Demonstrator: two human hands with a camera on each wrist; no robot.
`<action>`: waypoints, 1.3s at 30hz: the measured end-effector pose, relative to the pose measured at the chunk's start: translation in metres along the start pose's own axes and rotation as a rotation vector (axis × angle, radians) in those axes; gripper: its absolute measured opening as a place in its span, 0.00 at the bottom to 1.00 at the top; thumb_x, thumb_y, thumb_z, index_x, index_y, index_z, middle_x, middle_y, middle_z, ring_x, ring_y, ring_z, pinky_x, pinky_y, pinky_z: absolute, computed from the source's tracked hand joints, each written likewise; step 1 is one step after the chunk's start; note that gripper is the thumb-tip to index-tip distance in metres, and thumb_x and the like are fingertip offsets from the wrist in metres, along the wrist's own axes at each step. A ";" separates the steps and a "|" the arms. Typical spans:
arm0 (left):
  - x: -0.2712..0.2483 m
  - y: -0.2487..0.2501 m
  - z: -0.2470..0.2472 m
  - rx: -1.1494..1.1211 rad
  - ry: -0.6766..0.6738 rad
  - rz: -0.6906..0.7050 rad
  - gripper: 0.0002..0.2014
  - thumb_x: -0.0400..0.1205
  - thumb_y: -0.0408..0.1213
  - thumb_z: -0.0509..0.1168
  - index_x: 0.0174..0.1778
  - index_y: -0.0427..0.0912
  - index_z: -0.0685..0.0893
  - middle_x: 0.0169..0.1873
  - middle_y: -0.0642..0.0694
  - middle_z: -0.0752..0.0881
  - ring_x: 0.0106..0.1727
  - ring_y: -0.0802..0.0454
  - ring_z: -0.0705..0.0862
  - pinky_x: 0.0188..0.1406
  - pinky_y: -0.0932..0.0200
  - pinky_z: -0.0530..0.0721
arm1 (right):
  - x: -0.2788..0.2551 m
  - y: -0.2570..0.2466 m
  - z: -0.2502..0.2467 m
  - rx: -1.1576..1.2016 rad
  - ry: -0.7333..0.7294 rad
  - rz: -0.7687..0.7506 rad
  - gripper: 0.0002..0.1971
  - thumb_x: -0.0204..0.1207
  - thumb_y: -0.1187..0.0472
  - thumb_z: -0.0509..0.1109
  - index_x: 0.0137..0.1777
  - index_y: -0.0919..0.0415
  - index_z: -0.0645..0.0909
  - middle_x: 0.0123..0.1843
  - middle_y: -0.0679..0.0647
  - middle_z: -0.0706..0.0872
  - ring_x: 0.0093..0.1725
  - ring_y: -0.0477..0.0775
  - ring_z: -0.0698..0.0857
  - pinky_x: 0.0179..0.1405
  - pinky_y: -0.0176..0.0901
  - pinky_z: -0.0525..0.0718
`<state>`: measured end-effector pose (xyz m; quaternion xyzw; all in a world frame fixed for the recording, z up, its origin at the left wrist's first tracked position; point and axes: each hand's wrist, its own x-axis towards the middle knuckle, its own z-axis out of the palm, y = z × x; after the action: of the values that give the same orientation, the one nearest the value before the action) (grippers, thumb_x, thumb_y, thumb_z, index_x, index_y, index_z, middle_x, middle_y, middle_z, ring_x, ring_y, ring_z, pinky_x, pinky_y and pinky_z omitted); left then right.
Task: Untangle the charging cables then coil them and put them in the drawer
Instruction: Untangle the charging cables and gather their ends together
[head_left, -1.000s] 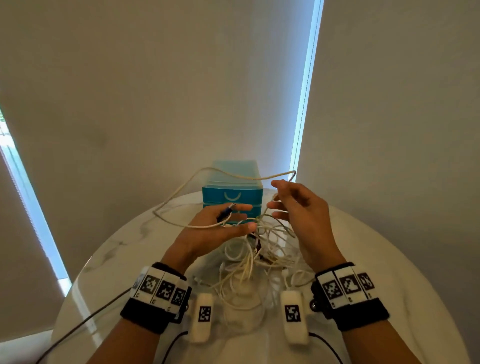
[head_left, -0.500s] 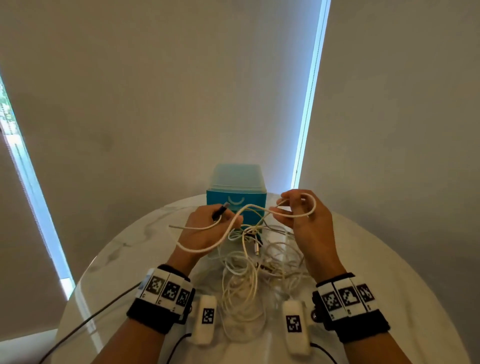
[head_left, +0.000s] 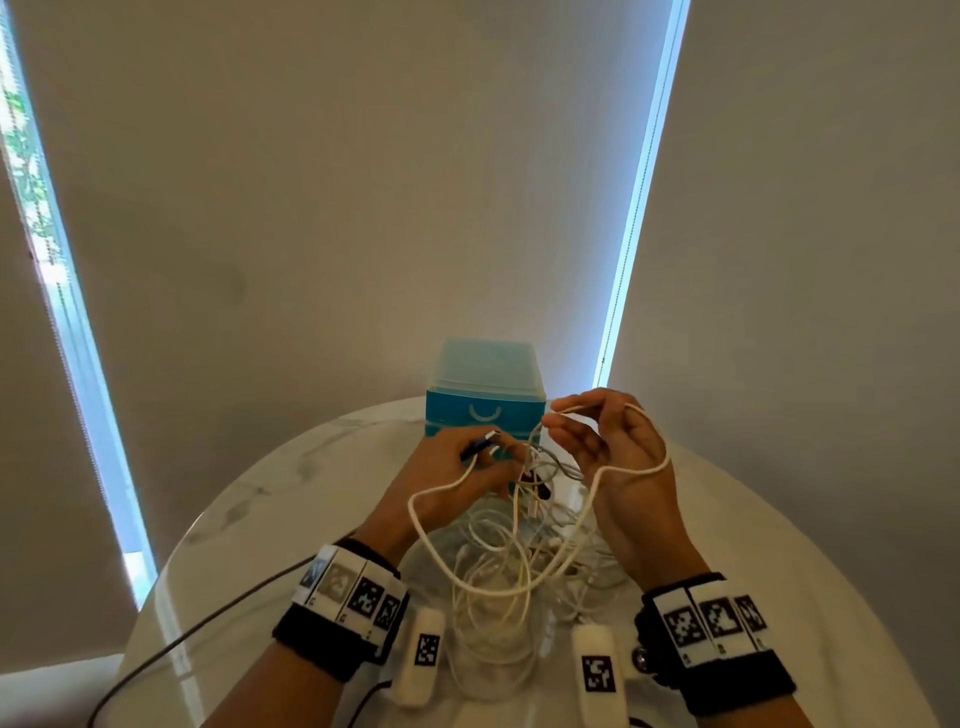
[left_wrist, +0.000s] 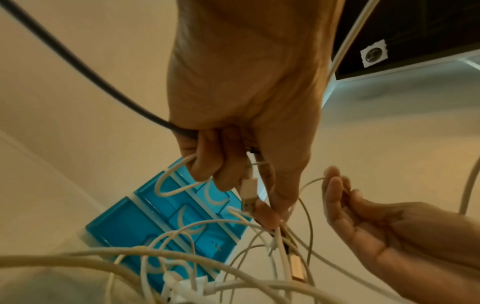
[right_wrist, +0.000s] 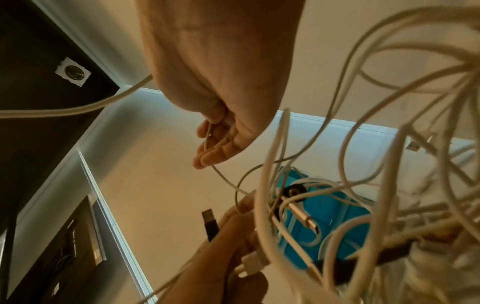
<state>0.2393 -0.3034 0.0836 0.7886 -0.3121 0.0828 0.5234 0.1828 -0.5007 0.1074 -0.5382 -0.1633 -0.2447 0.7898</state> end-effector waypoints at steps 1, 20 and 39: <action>0.000 -0.001 0.000 0.014 -0.031 -0.010 0.06 0.86 0.45 0.76 0.58 0.56 0.94 0.45 0.57 0.96 0.44 0.60 0.94 0.54 0.61 0.89 | -0.001 -0.001 0.000 0.041 -0.001 0.014 0.18 0.98 0.60 0.52 0.64 0.72 0.80 0.60 0.68 0.92 0.58 0.62 0.94 0.62 0.47 0.92; 0.003 -0.009 0.013 0.196 0.033 -0.094 0.11 0.79 0.61 0.76 0.41 0.59 0.92 0.37 0.68 0.91 0.41 0.67 0.88 0.47 0.54 0.87 | 0.000 -0.010 -0.011 0.129 -0.002 0.200 0.13 0.96 0.50 0.55 0.57 0.56 0.76 0.37 0.55 0.81 0.40 0.54 0.88 0.54 0.60 0.95; -0.007 -0.004 -0.070 -0.013 -0.097 -0.224 0.34 0.77 0.21 0.80 0.74 0.58 0.87 0.55 0.50 0.89 0.47 0.64 0.87 0.45 0.72 0.85 | 0.016 -0.025 -0.040 -0.092 0.286 0.050 0.13 0.95 0.54 0.65 0.69 0.51 0.91 0.36 0.49 0.77 0.37 0.46 0.76 0.44 0.43 0.76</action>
<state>0.2500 -0.2386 0.1082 0.8181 -0.2473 -0.0166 0.5189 0.1816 -0.5483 0.1200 -0.5373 -0.0244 -0.3063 0.7854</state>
